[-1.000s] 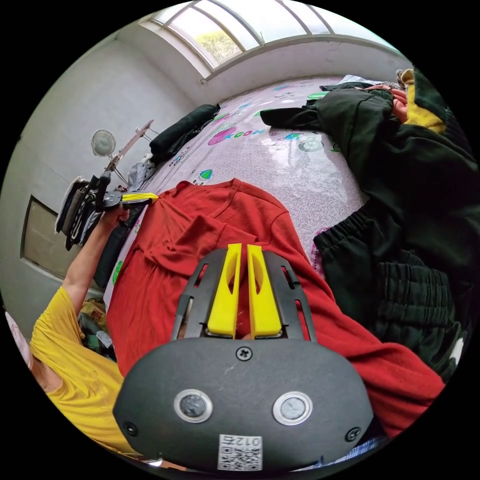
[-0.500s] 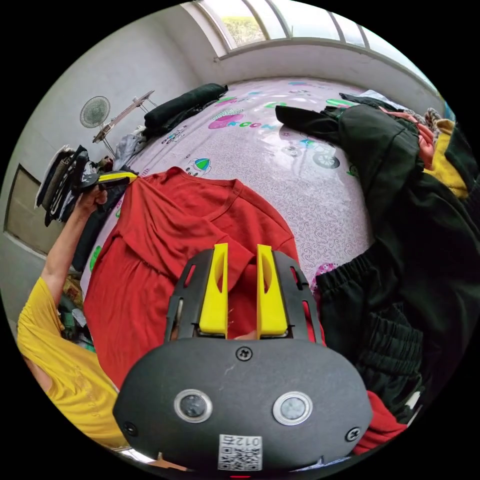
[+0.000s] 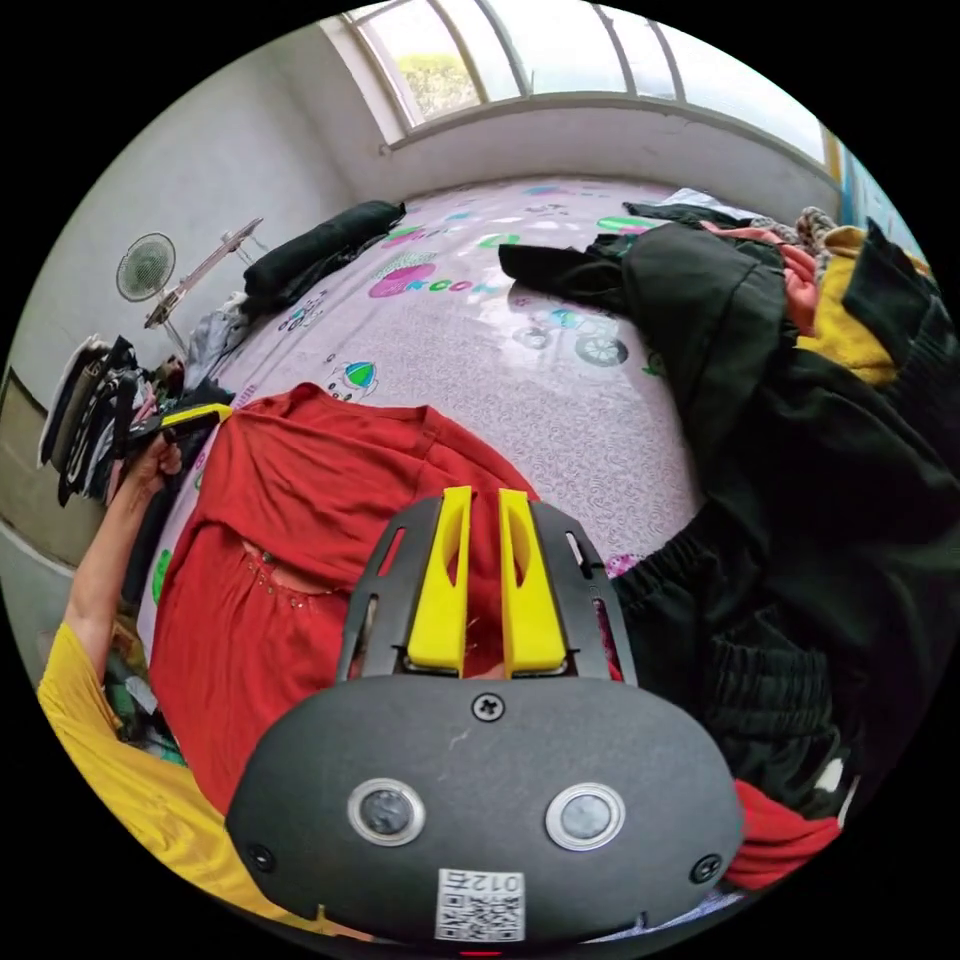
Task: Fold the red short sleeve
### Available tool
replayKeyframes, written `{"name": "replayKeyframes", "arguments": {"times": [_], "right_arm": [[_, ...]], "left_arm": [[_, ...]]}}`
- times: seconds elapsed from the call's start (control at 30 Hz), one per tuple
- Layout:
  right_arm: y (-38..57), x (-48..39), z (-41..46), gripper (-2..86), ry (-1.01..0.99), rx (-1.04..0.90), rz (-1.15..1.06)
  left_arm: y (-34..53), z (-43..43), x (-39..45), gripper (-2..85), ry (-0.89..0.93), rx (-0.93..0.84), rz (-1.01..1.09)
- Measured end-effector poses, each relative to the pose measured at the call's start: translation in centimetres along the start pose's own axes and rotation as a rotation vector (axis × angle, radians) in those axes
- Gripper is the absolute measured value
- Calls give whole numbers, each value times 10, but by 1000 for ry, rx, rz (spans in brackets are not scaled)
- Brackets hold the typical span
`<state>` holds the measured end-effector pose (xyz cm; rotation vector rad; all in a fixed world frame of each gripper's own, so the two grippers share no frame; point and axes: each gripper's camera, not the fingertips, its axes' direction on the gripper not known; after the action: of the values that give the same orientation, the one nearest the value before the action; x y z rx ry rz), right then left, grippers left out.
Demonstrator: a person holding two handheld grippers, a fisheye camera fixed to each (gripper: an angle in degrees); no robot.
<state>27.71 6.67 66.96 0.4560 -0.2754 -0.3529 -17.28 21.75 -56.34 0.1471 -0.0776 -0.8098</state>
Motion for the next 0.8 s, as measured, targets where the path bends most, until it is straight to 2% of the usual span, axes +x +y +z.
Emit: {"name": "replayKeyframes", "arguments": {"times": [0.1,0.17,0.23,0.4,0.53,0.67,0.8], "right_arm": [[30,-2,-18,18,-56,62,-7],[54,-12,-20,20,-135,41,-32],[68,-21,-14,21,-127,17,-57],[93,-29,5,22,-92,-34,-68],[112,-30,1,18,-68,-42,-33],[145,-42,-23,12,-56,35,-15],[190,-58,-43,10,-183,79,-23]], "left_arm": [[15,-33,-16,3,57,115,-84],[27,-55,-23,4,114,189,-123],[42,-81,-15,5,173,245,-110],[63,-82,58,3,147,30,141],[84,-66,99,0,-97,-213,192],[98,-101,106,-1,-166,-176,77],[129,-143,154,-1,-64,-156,165]]}}
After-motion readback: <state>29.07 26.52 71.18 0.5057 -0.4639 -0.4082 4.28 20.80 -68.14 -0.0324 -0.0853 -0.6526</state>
